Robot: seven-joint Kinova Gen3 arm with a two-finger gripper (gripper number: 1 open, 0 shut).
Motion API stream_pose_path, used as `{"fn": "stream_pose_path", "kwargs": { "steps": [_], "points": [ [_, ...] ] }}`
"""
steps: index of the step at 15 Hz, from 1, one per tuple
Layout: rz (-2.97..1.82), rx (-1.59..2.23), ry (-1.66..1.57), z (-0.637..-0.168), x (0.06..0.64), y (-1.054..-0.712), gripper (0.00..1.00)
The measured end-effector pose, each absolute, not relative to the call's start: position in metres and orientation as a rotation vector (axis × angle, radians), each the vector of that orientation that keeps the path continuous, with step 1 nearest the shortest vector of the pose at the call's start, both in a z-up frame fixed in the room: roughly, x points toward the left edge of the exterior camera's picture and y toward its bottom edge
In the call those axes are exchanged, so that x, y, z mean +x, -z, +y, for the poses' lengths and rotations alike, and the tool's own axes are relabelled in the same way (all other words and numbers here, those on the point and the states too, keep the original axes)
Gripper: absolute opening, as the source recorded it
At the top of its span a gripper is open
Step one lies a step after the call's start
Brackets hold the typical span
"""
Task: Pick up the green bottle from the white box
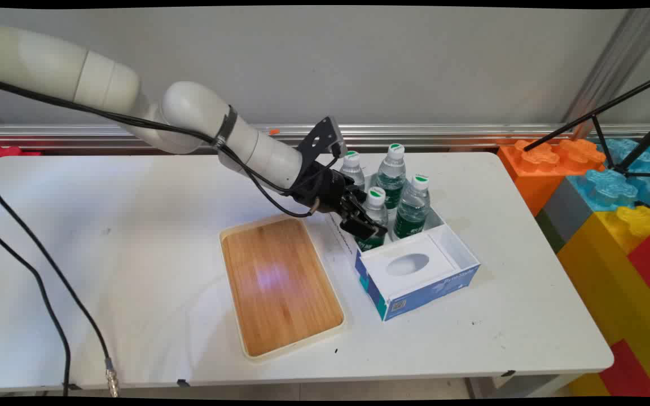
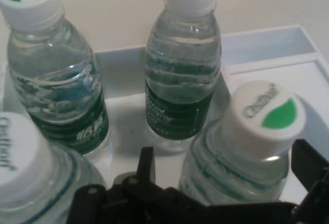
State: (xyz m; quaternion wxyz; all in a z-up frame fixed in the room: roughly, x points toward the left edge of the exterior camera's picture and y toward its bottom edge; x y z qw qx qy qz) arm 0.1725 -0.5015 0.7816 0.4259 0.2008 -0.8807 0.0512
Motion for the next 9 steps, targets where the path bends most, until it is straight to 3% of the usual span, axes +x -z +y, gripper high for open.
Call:
{"fn": "stream_pose_path", "kwargs": {
  "steps": [9],
  "points": [
    [-2.191, 0.513, -0.128, -0.482, 0.194, -0.831, 1.0]
  ]
}}
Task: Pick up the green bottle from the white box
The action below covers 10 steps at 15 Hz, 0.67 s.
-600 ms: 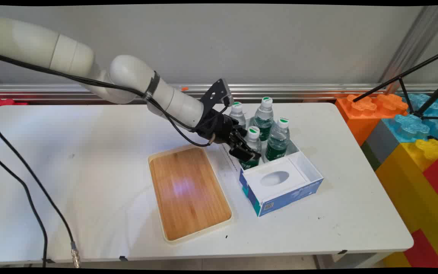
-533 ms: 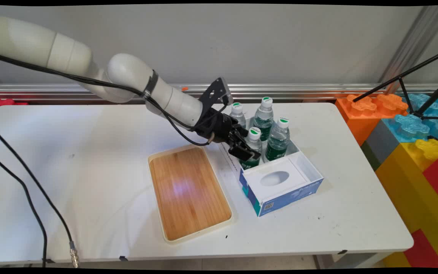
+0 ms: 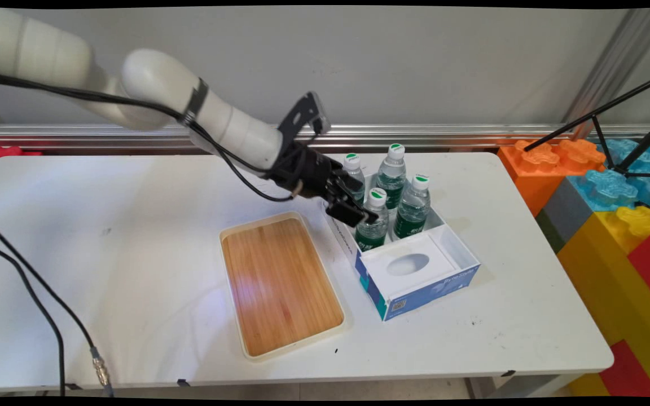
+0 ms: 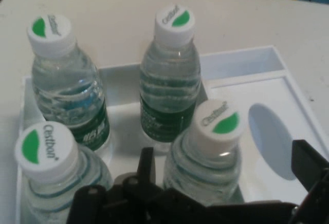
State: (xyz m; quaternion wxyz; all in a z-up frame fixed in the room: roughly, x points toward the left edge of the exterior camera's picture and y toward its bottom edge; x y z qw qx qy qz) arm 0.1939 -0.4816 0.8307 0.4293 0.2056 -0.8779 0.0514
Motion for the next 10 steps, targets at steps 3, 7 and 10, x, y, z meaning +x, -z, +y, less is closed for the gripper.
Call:
{"fn": "stream_pose_path", "kwargs": {
  "steps": [3, 7, 10],
  "points": [
    [-2.186, 0.491, -0.125, -0.479, 0.208, -0.85, 1.0],
    [-2.177, 0.451, -0.109, -0.483, 0.227, -0.872, 1.0],
    [-2.167, 0.439, -0.1, -0.491, 0.243, -0.883, 1.0]
  ]
}}
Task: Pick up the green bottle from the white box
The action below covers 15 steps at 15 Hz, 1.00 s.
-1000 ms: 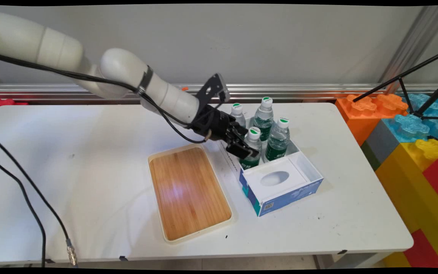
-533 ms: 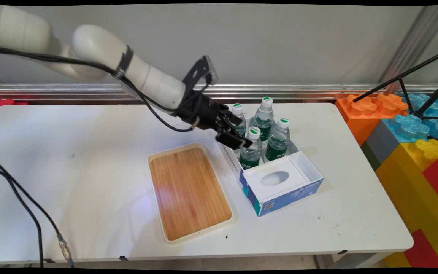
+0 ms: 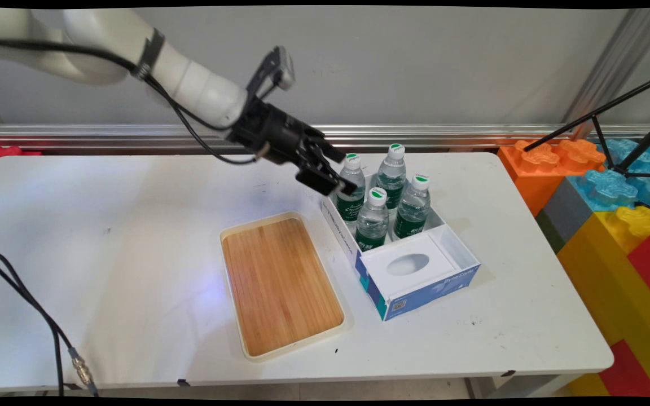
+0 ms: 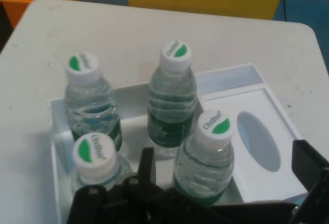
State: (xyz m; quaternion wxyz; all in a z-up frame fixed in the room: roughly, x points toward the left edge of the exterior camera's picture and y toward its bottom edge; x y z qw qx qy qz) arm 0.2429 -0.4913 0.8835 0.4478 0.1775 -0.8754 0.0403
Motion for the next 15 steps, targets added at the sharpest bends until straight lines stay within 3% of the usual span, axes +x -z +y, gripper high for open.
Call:
{"fn": "stream_pose_path", "kwargs": {
  "steps": [15],
  "points": [
    [-2.116, 0.407, -0.056, -0.564, 0.325, -0.912, 1.0]
  ]
}}
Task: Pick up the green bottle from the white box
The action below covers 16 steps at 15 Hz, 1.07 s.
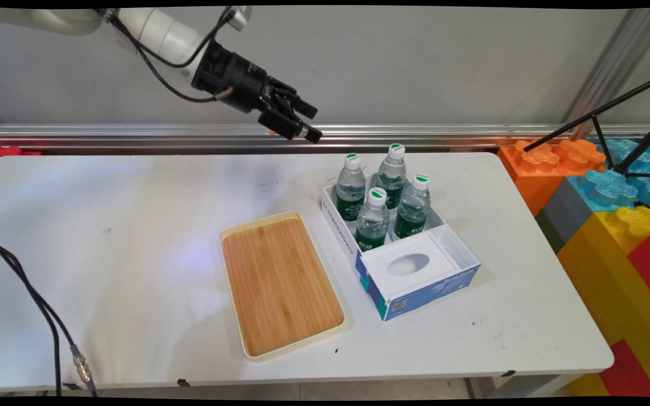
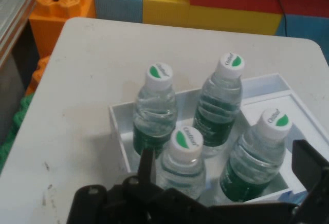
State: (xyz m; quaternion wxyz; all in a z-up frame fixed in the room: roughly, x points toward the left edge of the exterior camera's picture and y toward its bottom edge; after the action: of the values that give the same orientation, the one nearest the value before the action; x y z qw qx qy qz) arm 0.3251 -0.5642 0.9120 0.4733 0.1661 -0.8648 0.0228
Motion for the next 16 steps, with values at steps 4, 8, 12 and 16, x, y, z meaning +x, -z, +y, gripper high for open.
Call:
{"fn": "stream_pose_path", "kwargs": {
  "steps": [4, 8, 12, 16],
  "points": [
    [-2.108, 0.404, -0.045, -0.576, 0.337, -0.914, 1.0],
    [-2.104, 0.4, -0.036, -0.584, 0.348, -0.914, 1.0],
    [-2.103, 0.397, -0.026, -0.59, 0.358, -0.912, 1.0],
    [-2.097, 0.375, -0.016, -0.596, 0.369, -0.901, 1.0]
  ]
}}
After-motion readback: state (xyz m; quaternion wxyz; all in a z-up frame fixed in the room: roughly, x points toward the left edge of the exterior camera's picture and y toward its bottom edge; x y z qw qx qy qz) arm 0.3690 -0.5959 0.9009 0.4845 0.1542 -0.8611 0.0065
